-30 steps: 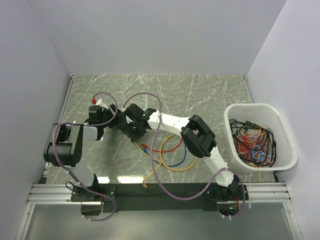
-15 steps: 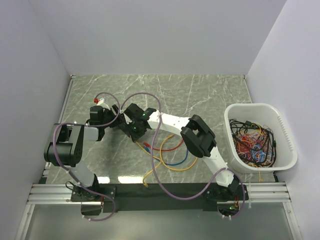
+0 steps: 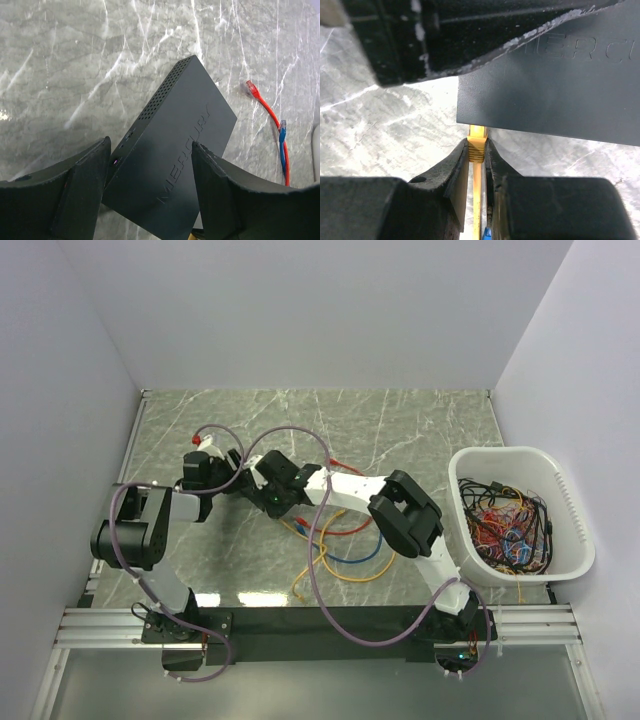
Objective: Insert the plug into the switch port
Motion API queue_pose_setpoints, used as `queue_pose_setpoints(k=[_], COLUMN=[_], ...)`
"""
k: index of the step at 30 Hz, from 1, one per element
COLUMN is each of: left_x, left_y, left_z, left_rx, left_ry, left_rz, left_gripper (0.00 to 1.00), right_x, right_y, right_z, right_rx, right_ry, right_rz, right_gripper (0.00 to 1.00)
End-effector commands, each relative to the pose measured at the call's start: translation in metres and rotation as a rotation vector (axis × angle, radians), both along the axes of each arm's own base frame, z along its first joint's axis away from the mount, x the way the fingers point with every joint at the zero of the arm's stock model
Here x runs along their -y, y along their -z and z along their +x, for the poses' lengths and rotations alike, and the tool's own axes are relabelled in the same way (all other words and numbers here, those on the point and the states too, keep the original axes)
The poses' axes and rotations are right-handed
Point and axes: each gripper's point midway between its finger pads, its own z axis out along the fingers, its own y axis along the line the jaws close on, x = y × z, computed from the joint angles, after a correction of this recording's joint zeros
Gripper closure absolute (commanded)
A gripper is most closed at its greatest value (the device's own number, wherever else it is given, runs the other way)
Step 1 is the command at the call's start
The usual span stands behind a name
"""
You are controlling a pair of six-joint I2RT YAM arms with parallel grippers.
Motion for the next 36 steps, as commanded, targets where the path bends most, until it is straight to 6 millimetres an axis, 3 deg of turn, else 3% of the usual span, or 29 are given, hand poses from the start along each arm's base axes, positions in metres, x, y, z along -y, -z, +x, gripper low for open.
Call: queue_pose_setpoints(k=[1, 5, 6, 7, 9, 12, 23, 30, 36], left_x=[0.058, 0.062, 0.062, 0.061, 0.058, 0.055, -0.012, -0.045, -0.063], left_y=[0.029, 0.032, 0.034, 0.035, 0.038, 0.033, 0.019, 0.011, 0.004], left_z=[-0.071, -0.077, -0.077, -0.077, -0.077, -0.076, -0.046, -0.028, -0.002], left_rx=[-0.256, -0.276, -0.281, -0.287, -0.303, -0.310, -0.296, -0.261, -0.229], left_ry=[0.252, 0.266, 0.263, 0.257, 0.232, 0.204, -0.141, -0.259, -0.295], left_rz=[-0.150, -0.159, -0.155, -0.153, -0.145, -0.130, 0.120, 0.148, 0.179], left_gripper=[0.31, 0.31, 0.31, 0.31, 0.31, 0.31, 0.27, 0.26, 0.26], right_x=[-0.064, -0.069, -0.074, -0.075, -0.079, -0.077, -0.082, -0.075, -0.072], right_y=[-0.124, -0.122, -0.130, -0.122, -0.128, -0.121, -0.103, -0.099, -0.102], right_z=[0.085, 0.086, 0.087, 0.087, 0.090, 0.087, 0.071, 0.062, 0.044], right_rx=[0.406, 0.395, 0.398, 0.378, 0.375, 0.350, 0.259, 0.234, 0.206], right_ry=[0.048, 0.048, 0.042, 0.046, 0.053, 0.050, 0.014, 0.021, 0.001], right_rz=[0.396, 0.416, 0.435, 0.419, 0.426, 0.414, 0.376, 0.356, 0.368], right_gripper=[1.00, 1.00, 1.00, 1.00, 1.00, 1.00, 0.93, 0.66, 0.55])
